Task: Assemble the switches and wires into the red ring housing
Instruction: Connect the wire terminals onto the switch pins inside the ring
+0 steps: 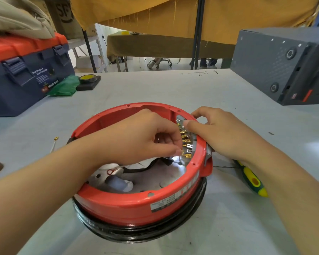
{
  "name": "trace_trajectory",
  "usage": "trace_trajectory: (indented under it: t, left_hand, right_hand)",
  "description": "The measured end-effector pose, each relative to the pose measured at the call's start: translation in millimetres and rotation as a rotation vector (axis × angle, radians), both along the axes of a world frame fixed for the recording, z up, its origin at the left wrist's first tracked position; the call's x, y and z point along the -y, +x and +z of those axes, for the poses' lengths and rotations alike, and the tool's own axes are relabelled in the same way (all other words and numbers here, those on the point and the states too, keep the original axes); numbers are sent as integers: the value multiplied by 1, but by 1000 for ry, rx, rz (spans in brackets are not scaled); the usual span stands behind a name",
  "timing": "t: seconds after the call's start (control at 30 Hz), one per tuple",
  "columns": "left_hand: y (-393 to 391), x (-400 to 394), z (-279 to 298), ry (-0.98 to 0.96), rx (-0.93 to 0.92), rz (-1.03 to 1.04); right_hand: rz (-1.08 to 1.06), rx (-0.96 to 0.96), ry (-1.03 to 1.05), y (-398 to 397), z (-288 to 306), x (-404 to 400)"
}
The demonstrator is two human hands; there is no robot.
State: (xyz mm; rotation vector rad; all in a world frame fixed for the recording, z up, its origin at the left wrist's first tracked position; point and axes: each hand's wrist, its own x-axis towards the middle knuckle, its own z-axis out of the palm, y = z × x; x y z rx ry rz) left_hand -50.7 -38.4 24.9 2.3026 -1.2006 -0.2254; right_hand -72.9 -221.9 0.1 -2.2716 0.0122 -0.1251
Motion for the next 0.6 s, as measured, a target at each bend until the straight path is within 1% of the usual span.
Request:
trace_trajectory:
  t: [0.13, 0.3, 0.6]
  left_hand:
    - [-3, 2, 0, -6, 60, 12]
    - [-4, 5, -1, 25, 63, 21]
    - [-6, 7, -2, 16, 93, 18]
  right_hand:
    - [4, -4, -2, 0, -1, 0]
    - [0, 6, -7, 0, -1, 0]
    - [7, 0, 13, -2, 1, -2]
